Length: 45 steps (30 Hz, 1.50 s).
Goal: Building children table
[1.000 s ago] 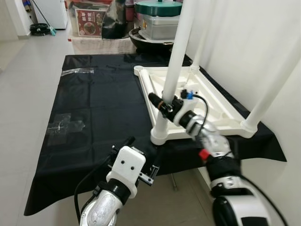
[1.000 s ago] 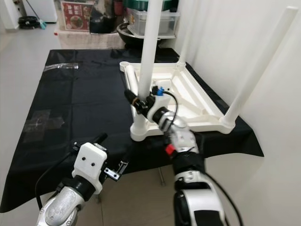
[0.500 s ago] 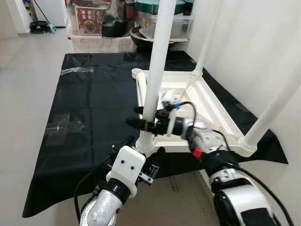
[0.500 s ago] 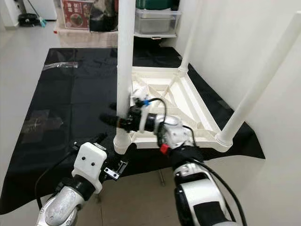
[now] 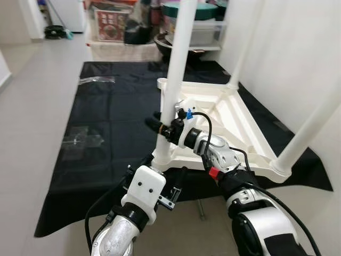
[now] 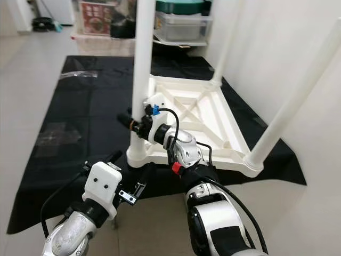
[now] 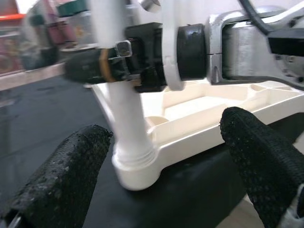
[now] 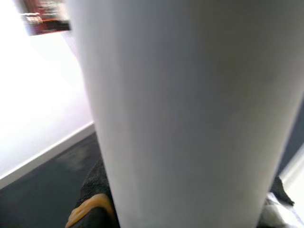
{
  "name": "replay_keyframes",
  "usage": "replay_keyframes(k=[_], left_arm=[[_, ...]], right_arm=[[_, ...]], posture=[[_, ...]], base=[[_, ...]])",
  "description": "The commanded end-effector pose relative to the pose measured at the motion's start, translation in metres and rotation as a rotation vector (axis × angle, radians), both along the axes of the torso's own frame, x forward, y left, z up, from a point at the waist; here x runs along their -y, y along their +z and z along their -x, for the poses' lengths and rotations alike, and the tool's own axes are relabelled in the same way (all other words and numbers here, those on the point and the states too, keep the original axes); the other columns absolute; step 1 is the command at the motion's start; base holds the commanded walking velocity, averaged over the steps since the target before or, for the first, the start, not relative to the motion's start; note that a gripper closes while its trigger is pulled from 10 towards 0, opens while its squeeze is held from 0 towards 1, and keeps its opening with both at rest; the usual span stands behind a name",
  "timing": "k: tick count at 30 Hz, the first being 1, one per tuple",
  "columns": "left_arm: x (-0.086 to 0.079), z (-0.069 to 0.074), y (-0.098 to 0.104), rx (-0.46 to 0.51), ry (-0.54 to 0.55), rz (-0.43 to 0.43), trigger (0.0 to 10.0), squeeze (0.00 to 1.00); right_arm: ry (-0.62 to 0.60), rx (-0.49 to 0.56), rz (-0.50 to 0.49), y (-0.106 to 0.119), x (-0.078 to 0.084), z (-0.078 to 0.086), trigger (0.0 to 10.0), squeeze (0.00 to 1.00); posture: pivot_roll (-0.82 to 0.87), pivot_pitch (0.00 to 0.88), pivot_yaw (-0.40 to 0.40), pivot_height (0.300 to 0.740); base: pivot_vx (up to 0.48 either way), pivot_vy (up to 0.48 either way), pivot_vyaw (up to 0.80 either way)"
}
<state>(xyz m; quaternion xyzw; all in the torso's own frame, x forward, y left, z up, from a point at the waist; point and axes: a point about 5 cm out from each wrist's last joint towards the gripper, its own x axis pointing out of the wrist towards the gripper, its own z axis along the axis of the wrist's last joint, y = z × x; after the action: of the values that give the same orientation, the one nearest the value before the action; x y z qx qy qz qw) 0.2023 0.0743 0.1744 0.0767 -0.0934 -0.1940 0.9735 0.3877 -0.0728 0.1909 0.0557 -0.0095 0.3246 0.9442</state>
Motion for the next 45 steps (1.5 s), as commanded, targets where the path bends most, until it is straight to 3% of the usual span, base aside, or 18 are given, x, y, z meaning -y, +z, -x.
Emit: replay_keyframes(k=[1,2,7,12,13,14,15,16,20,21,25,29,31,32,35,38,39,45], left_arm=[[0.001,0.001,-0.002,-0.002,-0.002,-0.008,10.0,0.0],[0.001,0.001,-0.002,-0.002,-0.004,-0.008,10.0,0.0],[0.001,0.0,-0.002,-0.002,-0.006,-0.008,10.0,0.0],[0.001,0.0,-0.002,-0.002,-0.006,-0.011,10.0,0.0],[0.001,0.0,-0.002,-0.002,-0.006,-0.01,10.0,0.0],[0.001,0.0,-0.002,-0.002,-0.006,-0.011,10.0,0.0],[0.001,0.0,-0.002,-0.002,-0.006,-0.01,10.0,0.0],[0.001,0.0,-0.002,-0.003,-0.005,-0.011,10.0,0.0],[0.001,0.0,-0.002,-0.003,-0.003,-0.011,10.0,0.0],[0.001,0.0,-0.002,-0.003,-0.002,-0.01,10.0,0.0],[0.0,0.0,-0.002,-0.003,0.0,-0.011,10.0,0.0],[0.0,-0.001,-0.002,-0.002,0.0,-0.011,10.0,0.0],[0.0,-0.001,-0.002,-0.001,0.001,-0.01,10.0,0.0],[0.0,-0.001,-0.001,-0.001,0.001,-0.011,10.0,0.0],[0.0,-0.001,-0.001,-0.001,0.001,-0.011,10.0,0.0],[-0.001,-0.001,-0.001,0.0,0.002,-0.013,10.0,0.0],[-0.001,-0.001,-0.001,0.0,0.002,-0.013,10.0,0.0],[-0.002,-0.002,-0.001,0.003,0.007,-0.014,10.0,0.0]], right_arm=[[-0.459,-0.075,0.009,-0.008,0.044,-0.008,0.0,0.0],[-0.758,-0.11,0.031,-0.012,0.065,-0.002,0.0,0.0],[-0.896,-0.138,0.007,-0.013,0.065,0.01,0.0,0.0],[-0.861,-0.154,-0.035,-0.013,0.047,0.013,0.0,0.0],[-0.8,-0.141,-0.073,-0.011,0.037,0.011,3.9,0.0],[-0.746,-0.11,-0.1,-0.007,0.03,0.01,10.0,0.0],[-0.715,-0.087,-0.114,-0.003,0.026,0.009,10.0,0.0],[-0.687,-0.061,-0.12,-0.001,0.027,0.007,10.0,1.0],[-0.687,-0.045,-0.106,0.0,0.032,0.005,10.0,1.0],[-0.658,-0.037,-0.103,0.0,0.037,0.002,10.0,0.0],[-0.568,-0.001,-0.037,-0.003,0.051,-0.003,10.0,0.0],[-0.466,-0.043,-0.091,-0.004,0.062,-0.007,10.0,0.0],[-0.368,-0.037,-0.105,-0.002,0.065,-0.008,10.0,0.0],[-0.197,-0.049,-0.14,0.001,0.064,-0.006,10.0,0.0],[-0.197,-0.049,-0.14,0.001,0.064,-0.006,10.0,0.0],[0.371,-0.041,-0.153,0.009,0.048,0.013,10.0,0.0],[0.474,-0.046,-0.131,0.008,0.045,0.018,10.0,0.0],[0.69,-0.063,-0.036,0.005,0.037,0.026,10.0,0.0]], posture=[[0.15,0.02,-0.114,0.74],[0.14,0.022,-0.11,0.74],[0.15,0.023,-0.112,0.74],[0.15,0.024,-0.113,0.74],[0.14,0.026,-0.108,0.74],[0.15,0.025,-0.113,0.74],[0.15,0.025,-0.113,0.74],[0.15,0.025,-0.113,0.74],[0.15,0.028,-0.113,0.74],[0.15,0.028,-0.114,0.74],[0.14,0.028,-0.111,0.74],[0.15,0.027,-0.11,0.74],[0.15,0.027,-0.113,0.74],[0.15,0.028,-0.112,0.74],[0.15,0.028,-0.112,0.74],[0.16,0.028,-0.112,0.74],[0.16,0.028,-0.112,0.74],[0.16,0.03,-0.114,0.74]], base=[[0.0,0.0,0.0],[0.0,0.0,0.0],[0.0,0.0,0.0],[0.0,0.0,0.0],[0.0,0.0,0.0],[0.0,0.0,0.0],[0.0,0.0,0.0],[0.0,0.0,0.0],[0.0,0.0,0.0],[0.0,0.0,0.0],[0.0,0.0,0.0],[0.0,0.0,0.0],[0.0,0.0,0.0],[0.0,0.0,0.0],[0.0,0.0,0.0],[0.0,0.0,0.0],[0.0,0.0,0.0],[0.0,0.0,0.0]])
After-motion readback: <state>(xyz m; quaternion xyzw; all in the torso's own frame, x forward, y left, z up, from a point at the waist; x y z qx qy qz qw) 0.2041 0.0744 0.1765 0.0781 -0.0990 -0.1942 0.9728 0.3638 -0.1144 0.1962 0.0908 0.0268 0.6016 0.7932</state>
